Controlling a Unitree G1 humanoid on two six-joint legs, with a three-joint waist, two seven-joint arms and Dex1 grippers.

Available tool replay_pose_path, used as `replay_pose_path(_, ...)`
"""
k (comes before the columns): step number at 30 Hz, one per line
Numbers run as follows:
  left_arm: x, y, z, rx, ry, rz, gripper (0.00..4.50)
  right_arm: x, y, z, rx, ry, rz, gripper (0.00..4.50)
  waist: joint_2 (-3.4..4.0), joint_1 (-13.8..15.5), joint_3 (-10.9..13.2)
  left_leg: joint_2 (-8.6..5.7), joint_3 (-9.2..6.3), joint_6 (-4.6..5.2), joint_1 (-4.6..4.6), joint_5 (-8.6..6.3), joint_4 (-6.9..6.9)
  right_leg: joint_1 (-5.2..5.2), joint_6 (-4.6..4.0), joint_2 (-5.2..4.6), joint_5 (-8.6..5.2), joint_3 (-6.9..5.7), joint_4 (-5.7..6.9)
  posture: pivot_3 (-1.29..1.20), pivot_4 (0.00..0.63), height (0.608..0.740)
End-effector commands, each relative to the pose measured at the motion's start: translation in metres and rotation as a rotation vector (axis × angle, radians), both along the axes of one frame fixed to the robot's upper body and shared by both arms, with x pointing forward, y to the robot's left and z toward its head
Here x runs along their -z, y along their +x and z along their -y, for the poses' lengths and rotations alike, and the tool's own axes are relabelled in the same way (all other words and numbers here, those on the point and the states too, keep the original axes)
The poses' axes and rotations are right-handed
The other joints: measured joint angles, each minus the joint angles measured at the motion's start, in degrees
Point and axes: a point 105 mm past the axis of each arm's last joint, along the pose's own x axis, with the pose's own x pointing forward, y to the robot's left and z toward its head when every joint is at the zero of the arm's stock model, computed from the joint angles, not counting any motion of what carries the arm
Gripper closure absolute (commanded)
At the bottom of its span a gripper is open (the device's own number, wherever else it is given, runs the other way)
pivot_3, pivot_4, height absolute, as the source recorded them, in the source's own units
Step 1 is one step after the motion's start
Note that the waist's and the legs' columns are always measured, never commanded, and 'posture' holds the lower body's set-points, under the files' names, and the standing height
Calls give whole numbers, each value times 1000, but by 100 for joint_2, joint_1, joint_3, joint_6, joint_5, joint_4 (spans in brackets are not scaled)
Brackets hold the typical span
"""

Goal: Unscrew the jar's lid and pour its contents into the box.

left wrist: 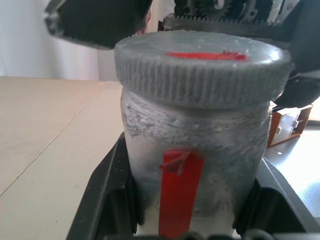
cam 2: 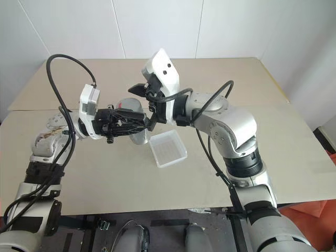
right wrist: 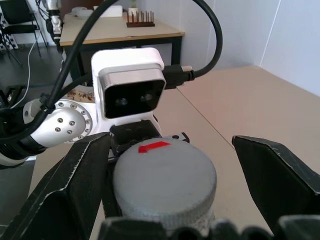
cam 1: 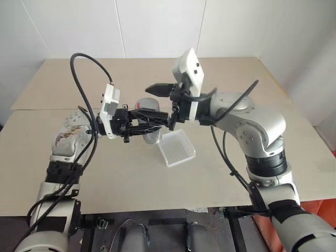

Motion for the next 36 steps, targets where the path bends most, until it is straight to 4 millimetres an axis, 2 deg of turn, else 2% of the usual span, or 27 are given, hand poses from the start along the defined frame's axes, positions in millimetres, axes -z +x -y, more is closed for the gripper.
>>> replay_pose_path(1, -14, -2, 1, 16, -13, 70, 2576, -12, -4, -2, -14, 5, 48, 0, 0, 3, 0, 0, 0, 0, 0, 0, 0, 0, 0, 0, 0, 0, 0, 0, 150, 740)
replay_pose_path(5, -13, -2, 2, 19, -9, 75, 2576, -12, -4, -1, -19, 1, 51, 0, 0, 2, 0, 0, 0, 0, 0, 0, 0, 0, 0, 0, 0, 0, 0, 0, 150, 740)
replay_pose_path(7, -12, -2, 3, 21, -5, 77, 2576, -13, -4, -1, -26, 1, 54, 377, 0, 2, 0, 0, 0, 0, 0, 0, 0, 0, 0, 0, 0, 0, -1, 0, 150, 740)
replay_pose_path(11, -10, -3, 2, 25, 4, 83, 2576, -13, -6, -1, -45, 0, 52, 1588, 0, 2, 0, 1, -1, 0, 0, 0, 0, 0, 0, 1, 0, 0, 0, 0, 150, 740)
replay_pose_path(12, -11, -3, 3, 26, 5, 84, 2576, -13, -6, -1, -46, -1, 53, 1754, 0, 6, 0, 0, -1, 0, -1, 0, 0, 0, 0, 0, 0, 0, -1, 0, 150, 740)
replay_pose_path(16, -11, -6, 5, 72, 19, 96, 2576, -13, -9, 1, -101, 16, 76, 1755, 0, 8, 0, 0, -1, 0, -1, 0, 0, 0, 0, 0, 0, 0, -1, 0, 150, 740)
replay_pose_path(18, -14, -10, 8, 133, 24, 101, 2576, -14, -18, 4, -224, 28, 73, 1755, 0, 11, 0, 0, -1, 0, -1, 0, 0, 0, 0, 1, 0, -1, -4, 0, 150, 740)
replay_pose_path(21, -20, -20, 15, 256, 22, 86, 2576, -10, -39, 17, -538, 22, 106, 1755, 0, 25, 0, -2, -1, 0, -2, 0, 2, 4, 1, 1, 0, -3, -13, 0, 150, 740)
replay_pose_path(23, -22, -27, 18, 334, 57, 86, 2576, -5, -43, 24, -719, -25, 87, 1755, 0, 24, 0, -2, -1, 0, -3, 0, 3, 6, 1, 1, 0, -5, -20, 0, 150, 740)
replay_pose_path(25, -26, -35, 20, 387, 70, 76, 2576, -2, -40, 25, -827, -70, 90, 1755, 2, -4, 1, -1, -1, 0, -2, 0, 7, 6, 1, 2, 0, -4, -18, 0, 150, 740)
replay_pose_path(29, -28, -42, 24, 437, 100, 77, 2576, -5, -27, 14, -883, -71, 89, 1755, 4, -144, 3, 14, -2, 0, 9, 0, 4, 3, 1, 19, 0, 4, -4, 0, 150, 740)
replay_pose_path(32, -28, -42, 25, 440, 100, 96, 2576, -3, -21, 4, -884, -91, 113, 1755, 4, -158, 3, 21, -4, 0, 11, 0, 4, 0, -1, 27, 0, 5, 0, 0, 150, 740)
replay_pose_path(35, -27, -40, 23, 420, 93, 100, 2576, -3, -19, 3, -881, -89, 136, 1755, 5, -131, 4, 22, -4, 0, 5, 0, 5, -1, -1, 27, 0, 3, 2, 0, 150, 740)
replay_pose_path(36, -26, -39, 22, 411, 95, 102, 2576, -4, -17, 4, -871, -85, 139, 1044, 5, -126, 4, 22, -4, 0, 3, 0, 6, -1, -1, 25, 1, 3, 3, 0, 150, 740)
